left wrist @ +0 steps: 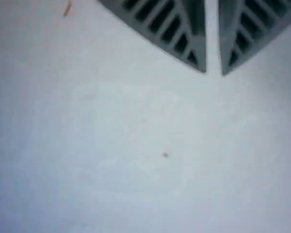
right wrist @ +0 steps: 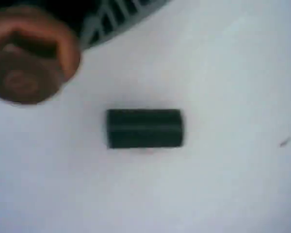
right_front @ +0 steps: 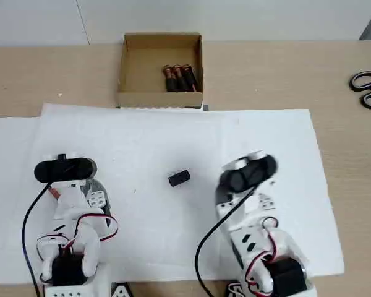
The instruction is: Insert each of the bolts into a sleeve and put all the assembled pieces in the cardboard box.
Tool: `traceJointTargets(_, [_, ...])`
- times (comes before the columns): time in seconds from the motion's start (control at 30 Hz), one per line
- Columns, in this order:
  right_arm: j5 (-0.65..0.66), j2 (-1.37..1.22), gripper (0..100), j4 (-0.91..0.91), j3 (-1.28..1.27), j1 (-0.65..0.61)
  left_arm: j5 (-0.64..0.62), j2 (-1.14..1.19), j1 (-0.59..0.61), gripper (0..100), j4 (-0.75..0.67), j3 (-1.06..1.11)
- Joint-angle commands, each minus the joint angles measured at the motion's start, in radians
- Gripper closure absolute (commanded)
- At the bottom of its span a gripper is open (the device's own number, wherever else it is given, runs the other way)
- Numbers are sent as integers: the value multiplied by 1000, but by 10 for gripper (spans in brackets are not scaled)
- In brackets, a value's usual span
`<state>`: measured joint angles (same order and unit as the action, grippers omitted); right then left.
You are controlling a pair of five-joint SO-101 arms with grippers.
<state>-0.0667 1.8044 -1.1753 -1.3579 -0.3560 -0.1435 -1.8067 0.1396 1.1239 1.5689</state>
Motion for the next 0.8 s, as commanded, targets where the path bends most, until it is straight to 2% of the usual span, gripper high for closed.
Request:
traceJointTargets(0.0, [-12, -19, 996, -2, 103, 27, 6, -5, 14, 995, -31, 42])
traceJointTargets(0.1, [-17, -130, 996, -1, 192, 33, 5, -6, 12, 995, -31, 44])
traceJointTargets(0.23, [-97, -407, 996, 68, 396, 33, 5, -5, 12, 995, -31, 44])
traceJointTargets(0.37, [-114, -768, 996, 127, 706, 33, 5, -5, 12, 995, -31, 44])
traceJointTargets(0.57, [-112, -1279, 996, 122, 1203, 35, 5, -5, 12, 995, -31, 44])
traceJointTargets(0.77, [-112, -1727, 996, 133, 1587, 50, 5, -5, 12, 995, -31, 44])
